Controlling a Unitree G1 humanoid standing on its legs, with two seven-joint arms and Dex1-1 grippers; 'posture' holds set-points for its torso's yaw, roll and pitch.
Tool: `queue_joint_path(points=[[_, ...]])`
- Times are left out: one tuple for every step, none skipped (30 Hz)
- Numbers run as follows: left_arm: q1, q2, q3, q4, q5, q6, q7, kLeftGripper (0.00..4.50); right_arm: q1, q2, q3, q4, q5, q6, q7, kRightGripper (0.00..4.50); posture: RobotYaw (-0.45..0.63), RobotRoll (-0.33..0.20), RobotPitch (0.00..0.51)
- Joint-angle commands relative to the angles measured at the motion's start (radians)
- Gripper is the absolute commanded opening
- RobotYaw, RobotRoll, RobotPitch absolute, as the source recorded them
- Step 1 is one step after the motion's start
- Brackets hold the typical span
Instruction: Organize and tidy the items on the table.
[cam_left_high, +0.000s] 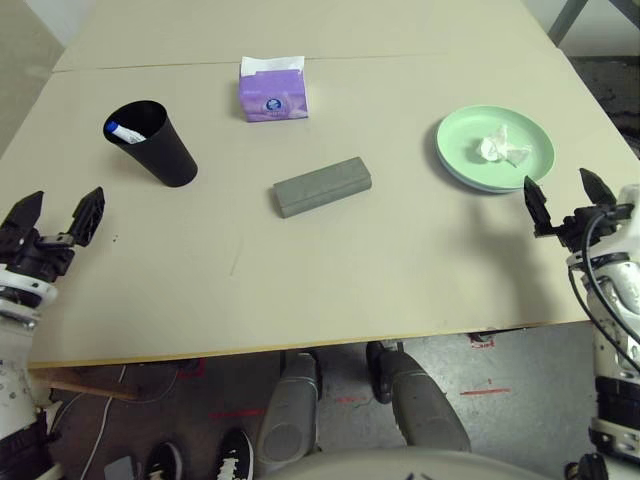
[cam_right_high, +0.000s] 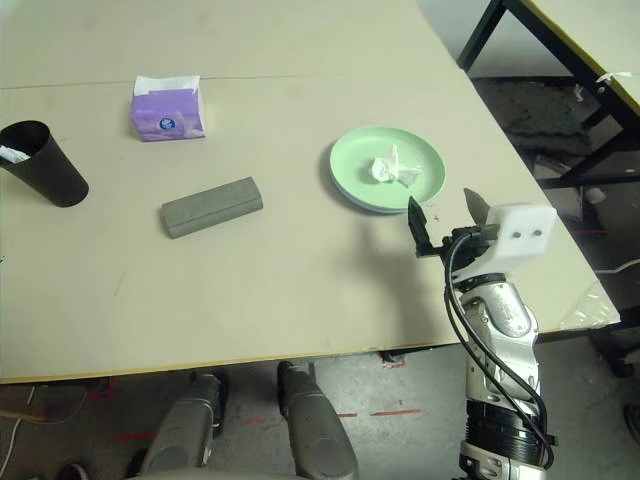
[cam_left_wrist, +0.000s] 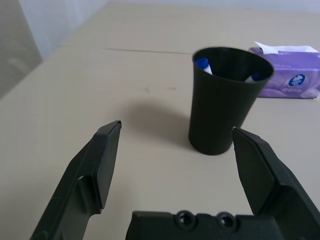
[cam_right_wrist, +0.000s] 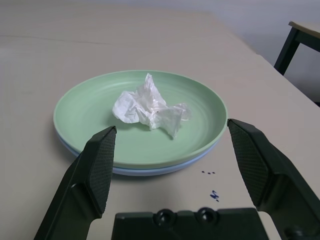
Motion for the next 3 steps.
queue_joint_path(points=[[0.024,-0.006,0.004,-0.018,-0.007,0.014,0.008,4.48,0.029,0.01,-0.003,-0.022,0.011,0.002,-0.012,4.5,-0.01,0.0,0.289],[0.017,-0.004,-0.002,-0.013,-0.008,0.013,0.01,4.48,0.035,0.011,-0.007,-0.029,0.011,0.002,-0.016,4.5,-0.02,0.0,0.287],[0.009,-0.003,-0.008,-0.008,-0.007,0.012,0.011,4.48,0.041,0.013,-0.009,-0.035,0.011,0.001,-0.019,4.5,-0.02,0.0,0.285]])
